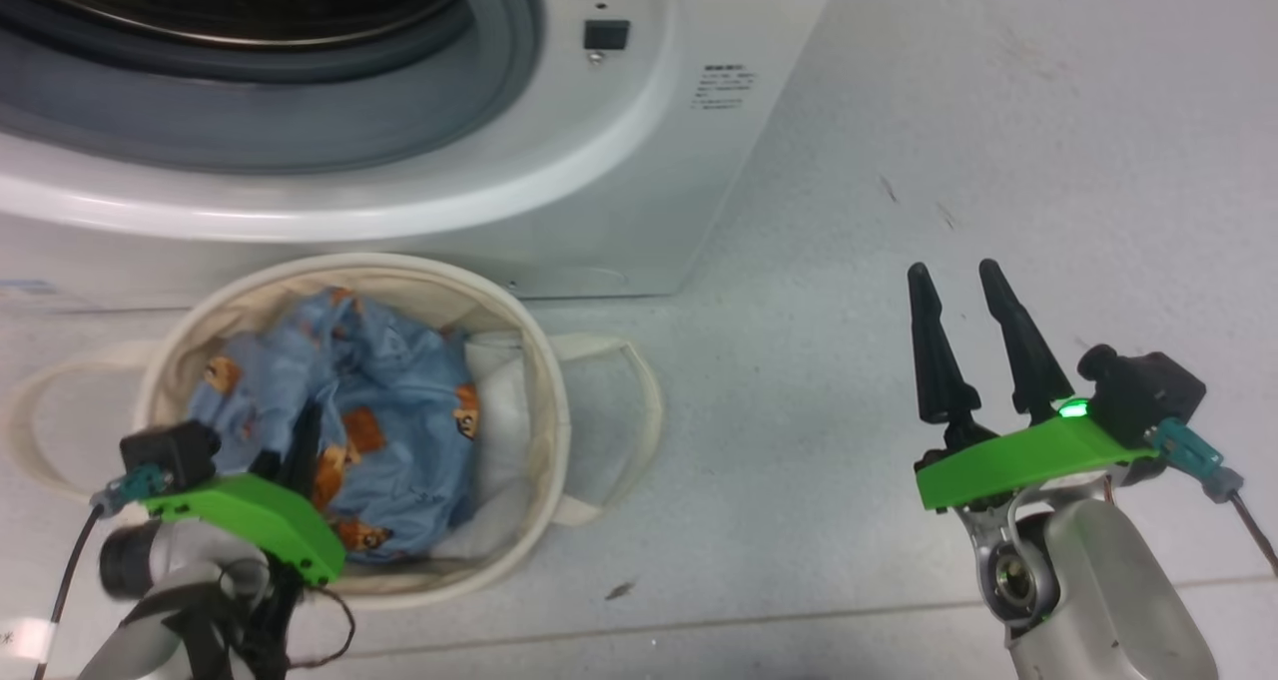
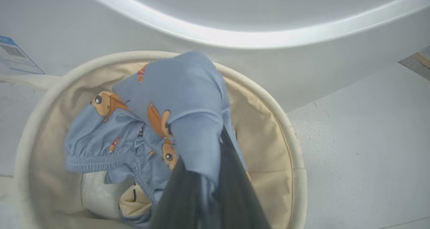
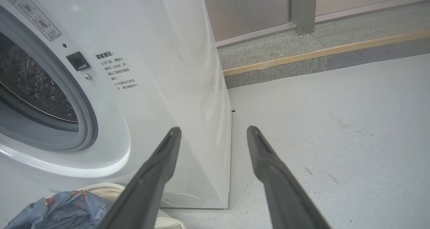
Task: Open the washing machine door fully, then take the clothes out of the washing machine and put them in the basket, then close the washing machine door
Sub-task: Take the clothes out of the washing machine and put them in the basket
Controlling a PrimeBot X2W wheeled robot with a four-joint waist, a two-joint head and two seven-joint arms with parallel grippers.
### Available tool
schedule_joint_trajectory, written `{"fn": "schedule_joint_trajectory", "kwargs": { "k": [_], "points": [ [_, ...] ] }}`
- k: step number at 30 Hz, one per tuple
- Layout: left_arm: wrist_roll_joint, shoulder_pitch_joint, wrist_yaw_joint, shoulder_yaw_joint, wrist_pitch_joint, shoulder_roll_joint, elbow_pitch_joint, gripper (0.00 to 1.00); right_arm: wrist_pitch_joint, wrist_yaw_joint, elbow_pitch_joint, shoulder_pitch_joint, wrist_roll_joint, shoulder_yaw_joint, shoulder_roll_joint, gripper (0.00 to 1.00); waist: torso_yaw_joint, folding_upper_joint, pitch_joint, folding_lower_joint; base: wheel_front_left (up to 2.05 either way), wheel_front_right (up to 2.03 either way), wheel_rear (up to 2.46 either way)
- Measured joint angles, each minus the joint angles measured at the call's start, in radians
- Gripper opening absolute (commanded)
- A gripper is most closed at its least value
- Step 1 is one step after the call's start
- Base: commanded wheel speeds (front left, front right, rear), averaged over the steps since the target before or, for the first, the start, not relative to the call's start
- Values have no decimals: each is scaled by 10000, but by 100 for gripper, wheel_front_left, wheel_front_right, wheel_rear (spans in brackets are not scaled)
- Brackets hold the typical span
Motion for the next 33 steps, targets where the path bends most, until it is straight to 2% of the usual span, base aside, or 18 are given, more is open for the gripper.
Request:
{"fn": "schedule_joint_trajectory", "kwargs": {
  "k": [3, 8, 9, 11, 13, 14, 20, 21, 22, 23, 24, 30, 33],
  "points": [
    [-458, -204, 0, -332, 0, -21, 761, 20, 0, 0, -65, -40, -2, -21, -2, 100, -165, 0, 254, 0, 0, 0, 0],
    [-1001, -764, 0, -823, 2, -31, 1603, 16, 0, 0, -186, -148, -12, -113, -10, 100, -376, 0, 690, 0, 0, 0, 0],
    [-1083, -886, -2, -886, 2, -35, 1718, 18, 0, 0, -222, -165, -42, -128, -12, 100, -400, 0, 777, 0, 0, 0, 0],
    [-1206, -1113, -2, -1074, 2, -36, 1948, 15, 0, 0, -257, -173, -88, -142, -13, 100, -433, 0, 935, 0, 0, 0, 0],
    [-1344, -1238, -2, -1162, 2, -52, 2150, 18, 0, 0, -261, -178, -88, -144, -13, 100, -454, 0, 1027, 0, 0, 0, 0],
    [-1442, -1269, -2, -1208, 2, -63, 2253, 15, 0, 0, -261, -191, -88, -144, -13, 100, -462, 0, 1042, 0, 0, 0, 0],
    [-1770, -1255, -2, -1743, 2, -113, 2368, 24, 0, 0, -259, -215, -88, -121, -15, 100, -447, 0, 851, 0, 0, 0, 0],
    [-1850, -1254, -2, -1799, 2, -125, 2307, 32, 0, 0, -259, -215, -88, -115, -15, 100, -437, 0, 814, 0, 0, 0, 0],
    [-1942, -1254, -2, -1881, 2, -134, 2253, 49, 0, 0, -245, -215, -88, -115, -25, 100, -420, 0, 772, 0, 0, 0, 0],
    [-2008, -1245, -2, -1983, 2, -134, 2215, 88, 0, 0, -230, -215, -88, -100, -31, 100, -400, 0, 722, 0, 0, 0, 0],
    [-2036, -1235, -2, -2059, 2, -132, 2174, 100, 0, 0, -232, -215, -88, -77, -36, 100, -380, 0, 681, 0, 0, 0, 0],
    [-2161, -1106, -2, -2489, 2, -148, 2151, 100, 0, 0, -125, -213, -88, -69, -92, 100, -202, 0, 307, 0, 0, 0, 0],
    [-1825, -1003, -2, -2681, 2, -132, 2144, 100, 0, 0, 0, -201, -86, -15, -100, 100, -85, 0, 52, 0, 0, 0, 0]
  ]
}}
